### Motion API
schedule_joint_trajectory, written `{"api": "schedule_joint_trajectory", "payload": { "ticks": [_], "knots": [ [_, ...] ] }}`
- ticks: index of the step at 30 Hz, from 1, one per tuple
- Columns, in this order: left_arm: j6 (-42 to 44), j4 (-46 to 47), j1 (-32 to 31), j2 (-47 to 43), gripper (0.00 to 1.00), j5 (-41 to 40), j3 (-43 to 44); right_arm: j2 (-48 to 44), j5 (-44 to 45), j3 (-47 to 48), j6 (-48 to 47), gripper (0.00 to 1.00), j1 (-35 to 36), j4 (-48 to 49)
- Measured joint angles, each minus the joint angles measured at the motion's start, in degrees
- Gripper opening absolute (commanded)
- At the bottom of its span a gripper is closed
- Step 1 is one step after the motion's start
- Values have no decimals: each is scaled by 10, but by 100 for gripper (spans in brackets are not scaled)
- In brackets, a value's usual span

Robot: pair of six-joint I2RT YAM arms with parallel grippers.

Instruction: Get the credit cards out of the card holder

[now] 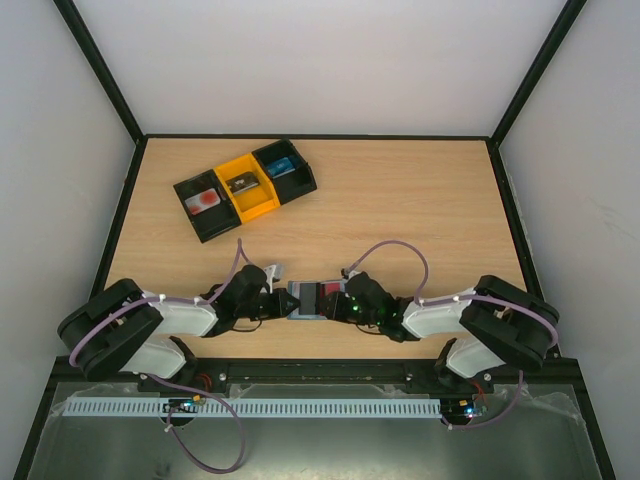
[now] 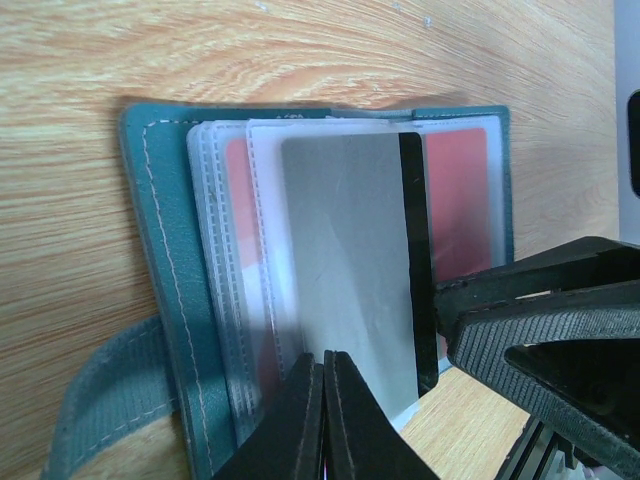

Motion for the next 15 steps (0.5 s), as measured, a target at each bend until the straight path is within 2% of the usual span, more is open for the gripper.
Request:
{"api": "schedule_joint_trajectory", "payload": {
  "ticks": [15],
  "knots": [
    [0,5,0,0,6,0,-3,33,-13,-27,28,19,0,93]
  ]
}}
